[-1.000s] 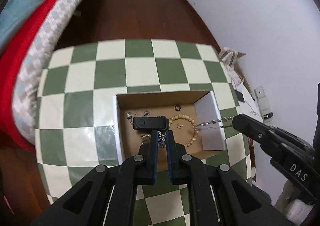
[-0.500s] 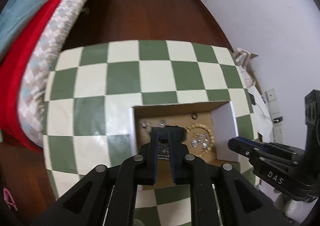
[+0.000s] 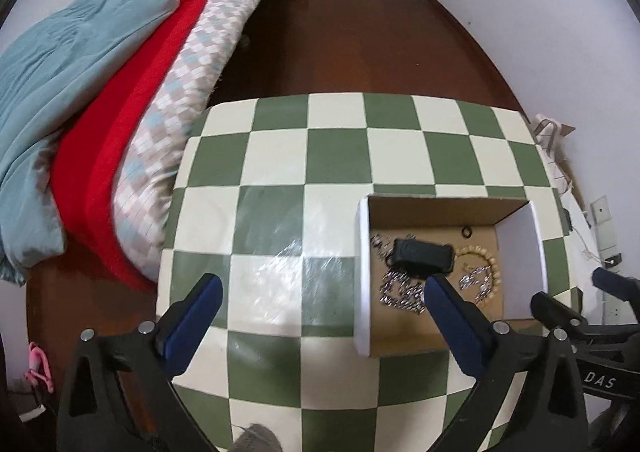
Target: Organize jewelry
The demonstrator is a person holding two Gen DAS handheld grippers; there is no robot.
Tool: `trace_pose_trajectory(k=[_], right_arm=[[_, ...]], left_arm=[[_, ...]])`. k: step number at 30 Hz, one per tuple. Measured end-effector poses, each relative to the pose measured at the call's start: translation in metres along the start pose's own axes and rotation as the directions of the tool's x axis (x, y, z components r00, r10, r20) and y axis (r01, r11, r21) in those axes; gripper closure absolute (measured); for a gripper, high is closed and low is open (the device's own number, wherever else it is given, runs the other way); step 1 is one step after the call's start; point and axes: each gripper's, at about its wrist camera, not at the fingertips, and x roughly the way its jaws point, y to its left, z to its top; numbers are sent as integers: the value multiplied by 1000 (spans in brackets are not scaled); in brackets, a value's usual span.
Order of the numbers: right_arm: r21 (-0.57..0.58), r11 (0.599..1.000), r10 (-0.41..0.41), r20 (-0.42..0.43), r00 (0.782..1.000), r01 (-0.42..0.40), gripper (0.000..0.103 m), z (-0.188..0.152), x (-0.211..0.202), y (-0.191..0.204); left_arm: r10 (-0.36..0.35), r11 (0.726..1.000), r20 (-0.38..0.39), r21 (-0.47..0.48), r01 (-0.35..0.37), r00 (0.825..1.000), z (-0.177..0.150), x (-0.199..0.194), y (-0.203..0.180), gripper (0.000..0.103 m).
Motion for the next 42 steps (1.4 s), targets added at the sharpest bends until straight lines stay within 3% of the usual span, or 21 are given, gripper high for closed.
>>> trace_pose_trajectory(k=[9, 20, 36, 42], right_arm=[[36, 999, -41, 54, 998, 39, 0, -21, -17, -3], [50, 997, -75, 204, 976, 66, 0, -55, -95, -4], [88, 993, -103, 389, 915, 75, 0, -128, -215, -11], [96, 992, -121, 472, 873, 85, 0, -159, -261, -9]], left_arm=[[15, 1000, 57, -8, -15, 998, -16, -30, -2, 0], [-21, 1000, 186, 1, 22, 982, -41, -109, -8, 0], [-55, 998, 339, 32, 47, 939, -91, -219, -10, 0], [-68, 998, 376, 23, 64, 924, -106, -250, -6, 0]])
